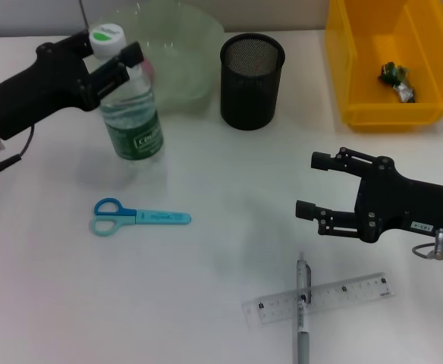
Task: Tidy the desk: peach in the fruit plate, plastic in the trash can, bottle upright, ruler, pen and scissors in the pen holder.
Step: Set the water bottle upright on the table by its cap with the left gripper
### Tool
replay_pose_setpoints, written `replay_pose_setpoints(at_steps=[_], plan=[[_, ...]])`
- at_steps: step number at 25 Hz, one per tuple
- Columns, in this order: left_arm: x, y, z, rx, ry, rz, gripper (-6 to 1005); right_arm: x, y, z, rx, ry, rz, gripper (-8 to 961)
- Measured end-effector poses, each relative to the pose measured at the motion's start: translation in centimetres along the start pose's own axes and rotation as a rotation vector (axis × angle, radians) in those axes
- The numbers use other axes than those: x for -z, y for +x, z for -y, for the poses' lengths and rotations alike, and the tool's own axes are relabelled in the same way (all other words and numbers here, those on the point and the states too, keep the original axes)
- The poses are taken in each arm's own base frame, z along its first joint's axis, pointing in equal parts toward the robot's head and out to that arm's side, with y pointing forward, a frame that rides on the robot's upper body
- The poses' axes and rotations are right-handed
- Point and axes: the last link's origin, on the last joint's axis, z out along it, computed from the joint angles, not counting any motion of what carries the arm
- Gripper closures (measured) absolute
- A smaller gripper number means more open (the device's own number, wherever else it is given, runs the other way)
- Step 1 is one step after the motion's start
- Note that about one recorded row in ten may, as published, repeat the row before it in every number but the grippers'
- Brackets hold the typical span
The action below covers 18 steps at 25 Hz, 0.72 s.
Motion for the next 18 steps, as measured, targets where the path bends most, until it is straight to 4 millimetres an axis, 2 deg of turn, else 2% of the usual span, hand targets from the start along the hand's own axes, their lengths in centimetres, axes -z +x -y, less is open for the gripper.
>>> replay_pose_setpoints(at_steps=[6, 10, 18], plan=[[0.2, -0.1, 1.0, -0.019, 0.094, -0.013, 556, 0.0, 0.0, 0.0, 0.0, 0.001, -0.001, 135], [0.5, -0.9, 2.4, -0.022, 0.208, 0.017, 556, 0.0, 0.1, 0.1, -0.001, 0.009, -0.006, 135], [0.6, -1.1, 2.9, -0.029, 0.254, 0.016, 555, 0.0, 0.2, 0.1, -0.003, 0.01, -0.006, 135]])
